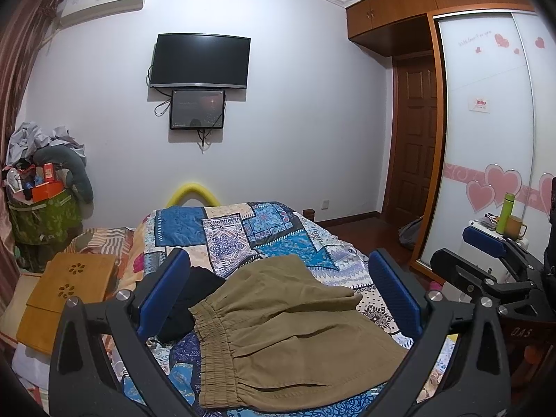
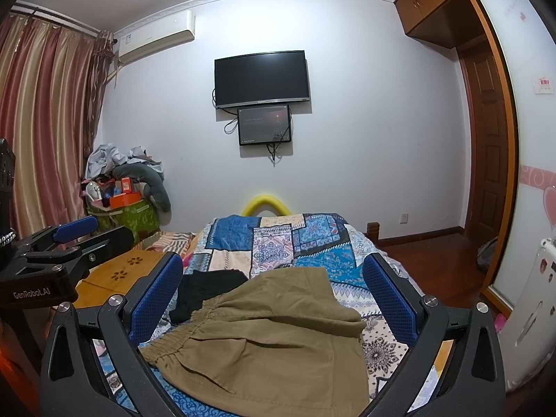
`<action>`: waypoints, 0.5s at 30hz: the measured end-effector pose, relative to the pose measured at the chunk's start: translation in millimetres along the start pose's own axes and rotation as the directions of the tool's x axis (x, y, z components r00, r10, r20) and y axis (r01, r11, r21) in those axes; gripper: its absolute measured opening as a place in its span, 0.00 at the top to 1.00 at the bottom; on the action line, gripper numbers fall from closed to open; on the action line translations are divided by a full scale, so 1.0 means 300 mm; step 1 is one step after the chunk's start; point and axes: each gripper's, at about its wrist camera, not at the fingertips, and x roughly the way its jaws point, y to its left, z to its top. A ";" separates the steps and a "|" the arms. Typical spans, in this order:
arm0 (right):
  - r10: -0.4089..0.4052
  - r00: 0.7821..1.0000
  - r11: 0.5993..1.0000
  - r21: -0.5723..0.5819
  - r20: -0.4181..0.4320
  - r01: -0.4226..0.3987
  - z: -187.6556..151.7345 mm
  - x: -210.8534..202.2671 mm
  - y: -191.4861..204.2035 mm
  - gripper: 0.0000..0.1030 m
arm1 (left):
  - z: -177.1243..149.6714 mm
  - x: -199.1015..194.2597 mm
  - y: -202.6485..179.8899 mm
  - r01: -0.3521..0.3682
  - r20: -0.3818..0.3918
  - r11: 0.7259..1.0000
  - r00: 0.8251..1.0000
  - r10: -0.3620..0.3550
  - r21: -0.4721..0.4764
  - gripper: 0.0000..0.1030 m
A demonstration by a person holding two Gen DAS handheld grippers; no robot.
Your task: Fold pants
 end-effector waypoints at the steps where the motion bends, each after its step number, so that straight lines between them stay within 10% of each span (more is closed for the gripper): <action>1: 0.000 1.000 1.000 0.000 0.000 0.000 -0.001 0.001 -0.010 0.00 | 0.001 0.001 0.001 0.000 0.000 1.000 1.000 0.000 0.000 0.00; 15: -0.001 1.000 1.000 -0.001 0.002 0.001 -0.002 -0.004 -0.012 0.00 | -0.004 0.002 0.001 -0.001 0.000 1.000 1.000 0.001 0.001 0.00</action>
